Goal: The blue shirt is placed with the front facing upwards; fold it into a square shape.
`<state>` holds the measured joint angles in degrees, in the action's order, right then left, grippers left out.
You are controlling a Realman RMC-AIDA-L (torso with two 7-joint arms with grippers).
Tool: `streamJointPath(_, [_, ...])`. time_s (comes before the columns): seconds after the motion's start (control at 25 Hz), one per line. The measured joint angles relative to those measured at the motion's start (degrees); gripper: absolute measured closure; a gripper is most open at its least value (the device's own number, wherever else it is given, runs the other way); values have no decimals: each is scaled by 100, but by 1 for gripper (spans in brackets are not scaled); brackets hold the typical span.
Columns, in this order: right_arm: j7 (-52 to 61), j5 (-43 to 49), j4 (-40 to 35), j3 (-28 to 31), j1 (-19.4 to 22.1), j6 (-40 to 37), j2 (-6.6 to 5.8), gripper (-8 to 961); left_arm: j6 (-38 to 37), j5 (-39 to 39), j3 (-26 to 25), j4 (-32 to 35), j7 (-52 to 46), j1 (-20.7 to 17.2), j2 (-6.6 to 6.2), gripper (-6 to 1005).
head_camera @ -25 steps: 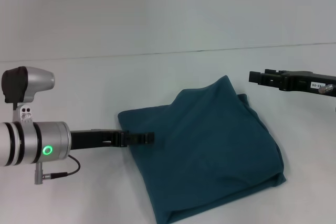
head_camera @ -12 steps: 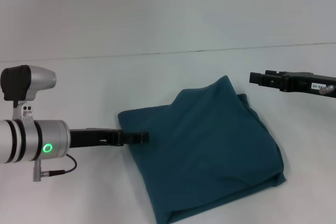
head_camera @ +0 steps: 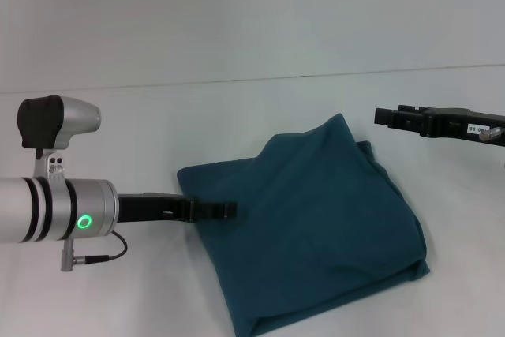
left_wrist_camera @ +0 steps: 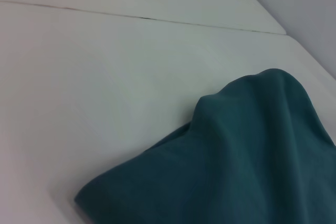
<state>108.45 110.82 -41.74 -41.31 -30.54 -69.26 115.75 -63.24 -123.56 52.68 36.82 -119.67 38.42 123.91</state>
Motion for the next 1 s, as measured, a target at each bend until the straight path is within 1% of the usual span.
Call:
streamJointPath(0.48, [21, 0, 6, -8, -14, 5, 0, 278, 24, -35, 13, -120, 16, 178, 1, 98])
streamJointPath(0.76, [25, 0, 3, -9, -23, 9, 0, 279, 176, -53, 118, -122, 29, 195, 2, 100])
streamJointPath(1.0, [27, 0, -1, -9, -22, 23, 0, 279, 262, -46, 202, -93, -3, 193, 1, 323])
